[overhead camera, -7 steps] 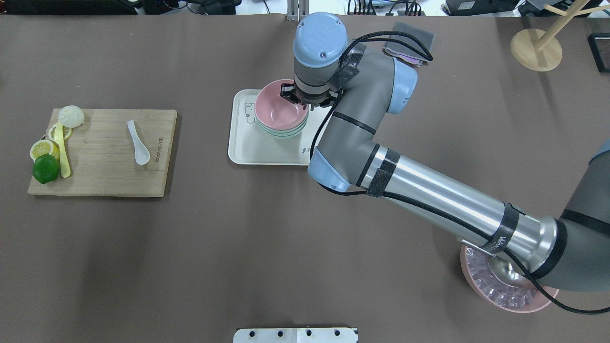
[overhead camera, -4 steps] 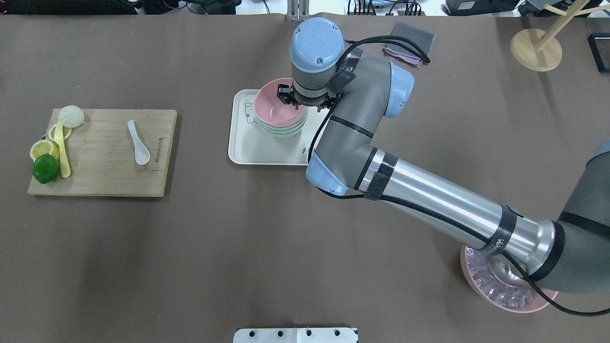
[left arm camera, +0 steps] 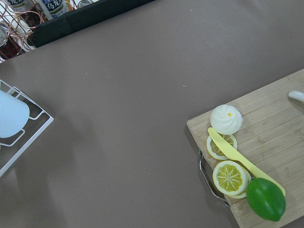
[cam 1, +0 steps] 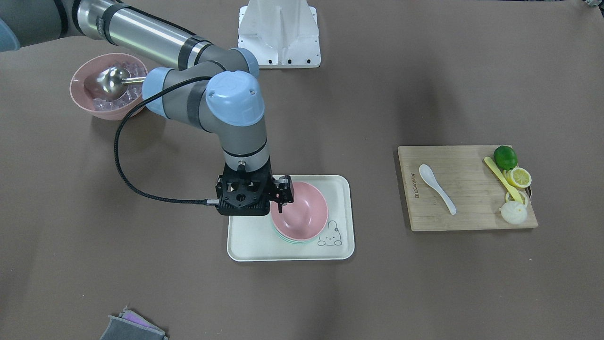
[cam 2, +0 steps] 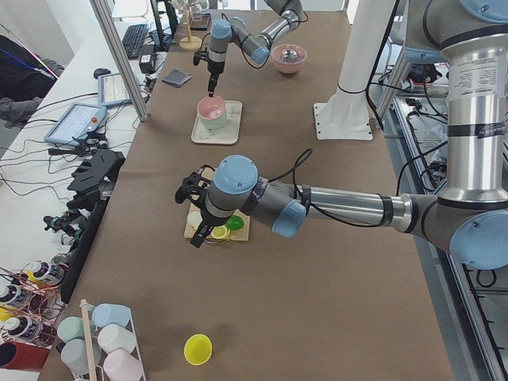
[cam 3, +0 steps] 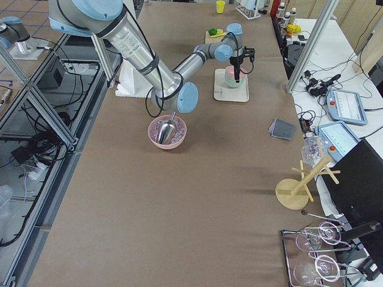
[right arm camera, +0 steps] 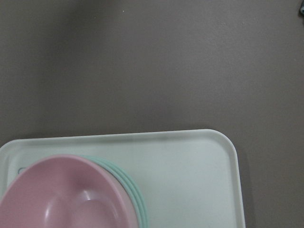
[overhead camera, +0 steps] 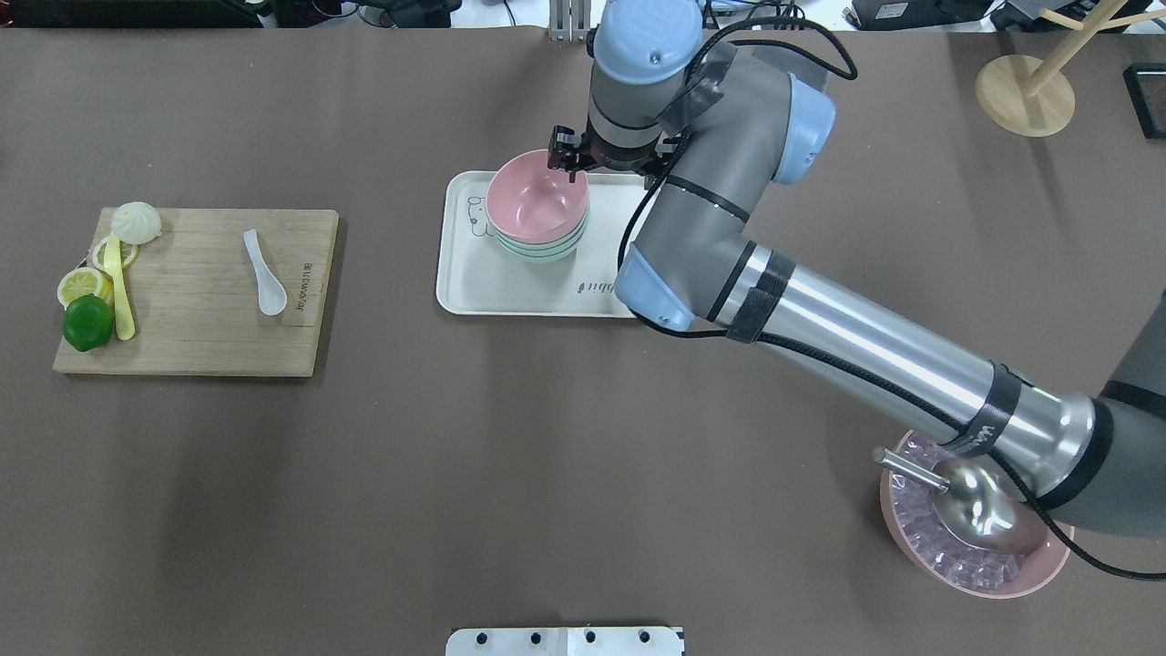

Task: Stack pink bowl on green and place spoon
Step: 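Lift the right gripper away from the stacked bowls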

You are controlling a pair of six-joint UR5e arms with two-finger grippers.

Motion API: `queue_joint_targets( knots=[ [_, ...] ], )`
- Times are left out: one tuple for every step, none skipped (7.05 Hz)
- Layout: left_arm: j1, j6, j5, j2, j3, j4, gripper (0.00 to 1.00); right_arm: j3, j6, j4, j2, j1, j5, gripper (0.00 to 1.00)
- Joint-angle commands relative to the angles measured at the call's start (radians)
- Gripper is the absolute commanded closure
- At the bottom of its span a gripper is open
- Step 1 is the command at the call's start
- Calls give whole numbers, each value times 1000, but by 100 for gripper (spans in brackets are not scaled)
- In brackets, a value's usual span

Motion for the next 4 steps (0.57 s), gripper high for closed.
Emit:
queue_joint_targets(
  knots=[
    [106,-255,9,-48,0,-1,1,79,-152,2,-112,97,138,0],
    [177,-374,36,-72,3,-34,1,134,-240,2,-207,126,128,0],
    [250,-524,115,-115,3,-42,1,169,-373,3,-301,180,133,0],
    [343,-654,199,-169,12,-45,1,191,-489,9,-368,230,142,0]
  ],
)
